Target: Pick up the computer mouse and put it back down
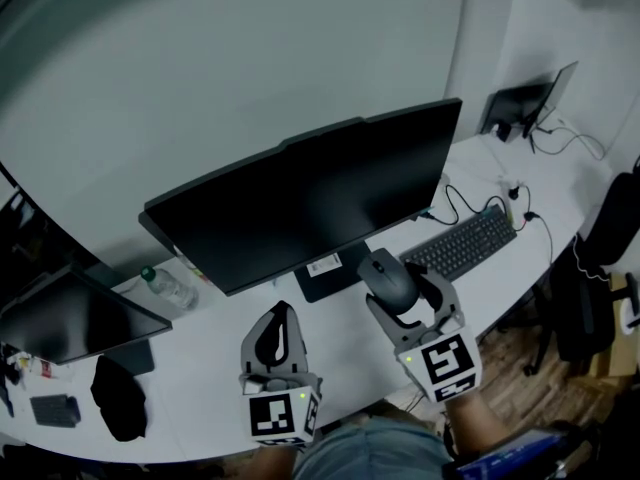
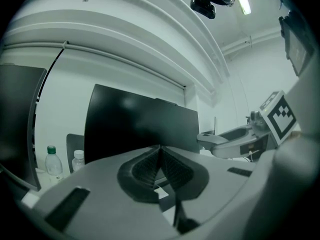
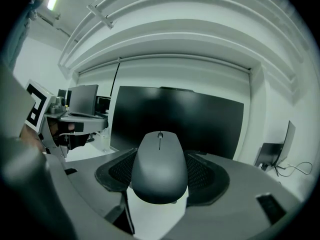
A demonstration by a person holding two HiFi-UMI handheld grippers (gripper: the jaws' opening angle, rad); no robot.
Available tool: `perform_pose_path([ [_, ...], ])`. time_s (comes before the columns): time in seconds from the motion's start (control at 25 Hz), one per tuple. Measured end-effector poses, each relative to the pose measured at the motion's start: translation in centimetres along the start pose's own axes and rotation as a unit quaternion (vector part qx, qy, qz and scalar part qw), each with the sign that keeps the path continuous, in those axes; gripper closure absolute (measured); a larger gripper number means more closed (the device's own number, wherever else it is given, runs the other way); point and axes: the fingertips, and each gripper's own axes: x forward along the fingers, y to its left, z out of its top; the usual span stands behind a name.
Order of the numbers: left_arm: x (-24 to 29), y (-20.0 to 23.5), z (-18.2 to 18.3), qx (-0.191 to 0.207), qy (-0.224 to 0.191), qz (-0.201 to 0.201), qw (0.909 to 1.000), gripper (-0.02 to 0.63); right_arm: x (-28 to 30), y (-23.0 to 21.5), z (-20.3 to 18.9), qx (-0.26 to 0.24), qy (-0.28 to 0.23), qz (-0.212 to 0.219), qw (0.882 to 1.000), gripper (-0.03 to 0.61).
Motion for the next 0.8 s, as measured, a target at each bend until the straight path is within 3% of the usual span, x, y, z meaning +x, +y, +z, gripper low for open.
perform_pose_path([
  [0.8,2.2,-2.1,-4.1,0.013,0.07,-0.001,0.9975,0.606,1.9,-0.5,-8.4,0.064,0.064,0.033,0.995,0.276],
])
